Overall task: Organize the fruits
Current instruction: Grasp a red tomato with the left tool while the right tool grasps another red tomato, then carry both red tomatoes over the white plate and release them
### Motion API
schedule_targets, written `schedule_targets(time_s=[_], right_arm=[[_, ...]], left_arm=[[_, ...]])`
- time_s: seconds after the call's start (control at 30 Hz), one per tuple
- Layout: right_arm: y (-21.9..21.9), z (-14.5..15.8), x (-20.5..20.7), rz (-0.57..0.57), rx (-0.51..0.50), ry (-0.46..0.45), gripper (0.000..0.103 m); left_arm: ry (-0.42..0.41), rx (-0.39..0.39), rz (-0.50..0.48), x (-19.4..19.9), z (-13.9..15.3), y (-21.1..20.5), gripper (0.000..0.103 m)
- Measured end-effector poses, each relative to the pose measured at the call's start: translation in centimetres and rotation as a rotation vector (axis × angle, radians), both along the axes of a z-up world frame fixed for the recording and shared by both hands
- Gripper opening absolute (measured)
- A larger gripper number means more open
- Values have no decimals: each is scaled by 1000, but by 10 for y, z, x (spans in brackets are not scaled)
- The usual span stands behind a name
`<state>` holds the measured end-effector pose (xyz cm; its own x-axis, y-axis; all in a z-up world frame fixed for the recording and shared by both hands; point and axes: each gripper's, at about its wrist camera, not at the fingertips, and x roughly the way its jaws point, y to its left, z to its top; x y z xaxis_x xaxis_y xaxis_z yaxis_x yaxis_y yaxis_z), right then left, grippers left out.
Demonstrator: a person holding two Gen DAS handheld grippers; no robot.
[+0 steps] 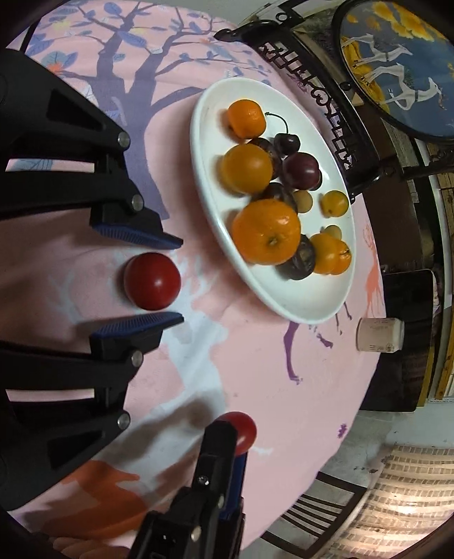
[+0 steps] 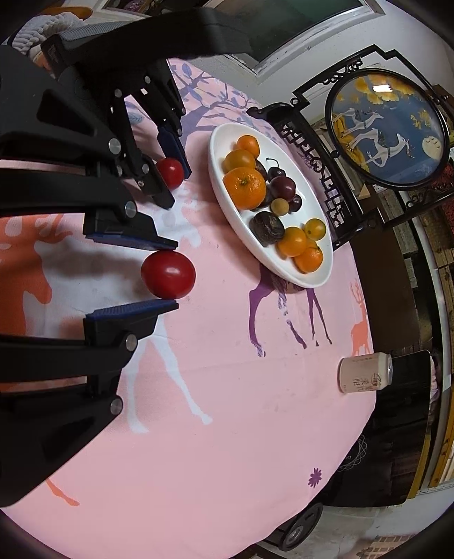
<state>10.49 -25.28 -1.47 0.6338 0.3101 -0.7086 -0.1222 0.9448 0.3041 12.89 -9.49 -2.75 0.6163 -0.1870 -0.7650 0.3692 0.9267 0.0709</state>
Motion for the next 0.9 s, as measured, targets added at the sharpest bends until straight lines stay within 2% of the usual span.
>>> schedule_targets(time_s=[0.33, 0.6, 0.77, 0.9], right_arm=[[0, 2, -2, 16, 27, -4, 28], [12, 5, -8, 76, 41, -26, 29], [42, 9, -27, 161, -48, -86, 29], [59, 5, -38, 211, -92, -98, 29]], left_arm=[[-24, -47, 18, -16, 8, 12, 30], [-75, -91, 113, -42, 31, 57, 30], [-41, -50, 211, -50, 22, 80, 30], [-36, -41, 238, -48, 20, 82, 30]])
